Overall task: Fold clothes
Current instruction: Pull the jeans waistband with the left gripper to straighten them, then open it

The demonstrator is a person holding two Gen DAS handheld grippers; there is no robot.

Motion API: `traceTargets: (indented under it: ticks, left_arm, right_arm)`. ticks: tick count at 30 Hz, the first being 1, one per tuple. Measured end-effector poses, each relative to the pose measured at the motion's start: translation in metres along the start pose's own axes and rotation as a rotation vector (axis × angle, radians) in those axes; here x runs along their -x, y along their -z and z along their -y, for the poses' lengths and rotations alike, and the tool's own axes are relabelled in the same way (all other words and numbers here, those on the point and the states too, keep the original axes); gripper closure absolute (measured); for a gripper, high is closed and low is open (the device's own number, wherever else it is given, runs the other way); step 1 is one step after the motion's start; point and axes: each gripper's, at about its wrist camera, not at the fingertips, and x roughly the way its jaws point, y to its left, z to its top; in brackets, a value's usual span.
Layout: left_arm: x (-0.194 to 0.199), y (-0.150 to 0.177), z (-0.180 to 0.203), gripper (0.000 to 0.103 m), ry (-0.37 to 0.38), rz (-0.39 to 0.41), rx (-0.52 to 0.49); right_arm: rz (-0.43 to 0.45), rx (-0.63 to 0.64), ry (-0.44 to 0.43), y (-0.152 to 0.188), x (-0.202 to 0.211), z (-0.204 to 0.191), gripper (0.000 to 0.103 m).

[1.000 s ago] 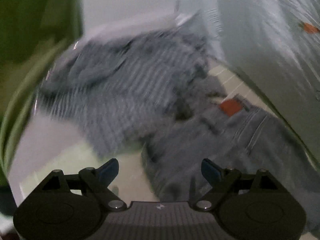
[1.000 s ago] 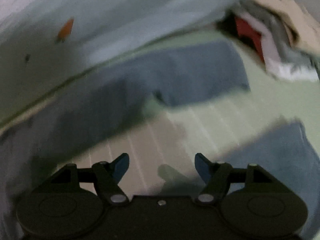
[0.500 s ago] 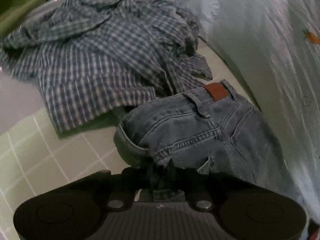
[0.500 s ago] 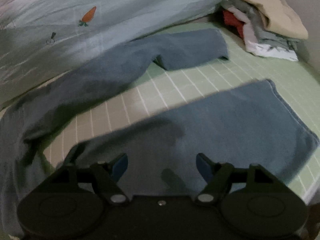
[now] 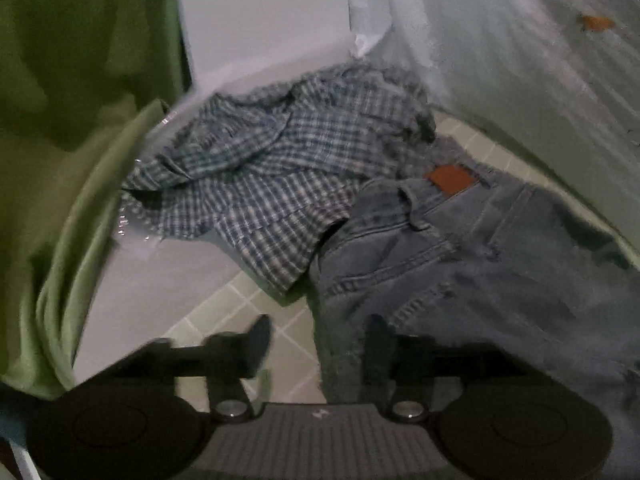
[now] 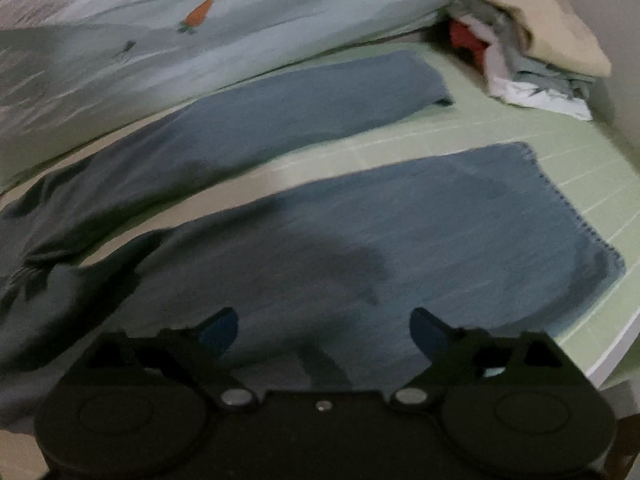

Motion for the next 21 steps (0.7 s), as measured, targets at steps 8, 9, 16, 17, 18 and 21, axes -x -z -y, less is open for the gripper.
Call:
traceTargets:
  ticks: [8,9,16,17,18,21]
  left_arm:
    - [0.075,0.059,0.068,0.023,0.067,0.048,0.067]
    - [0.084,0.068,0.079,0.022,0.083,0.054,0.056]
    - [0.136,0.135,0.151,0.021,0.109,0.051,0.015]
    - [0.141,0.144,0.160,0.021,0.110,0.042,0.011]
    - [0.147,0.152,0.169,0.021,0.112,0.033,0.006]
    - [0.162,0.174,0.195,0.021,0.125,0.010,-0.023]
  right_arm:
    - [0.006,0.039,0.069,-0.034,-0.038,0.102,0.006]
    - [0.011,0.049,0.078,-0.039,-0.044,0.116,0.006]
    - [-0.037,0.091,0.145,-0.067,-0.085,0.204,0.014]
    - [-0.046,0.089,0.127,-0.069,-0.087,0.211,0.017]
    - [-0.053,0.090,0.095,-0.071,-0.090,0.218,0.024]
    - [-0.038,0.110,0.016,-0.074,-0.089,0.226,0.052]
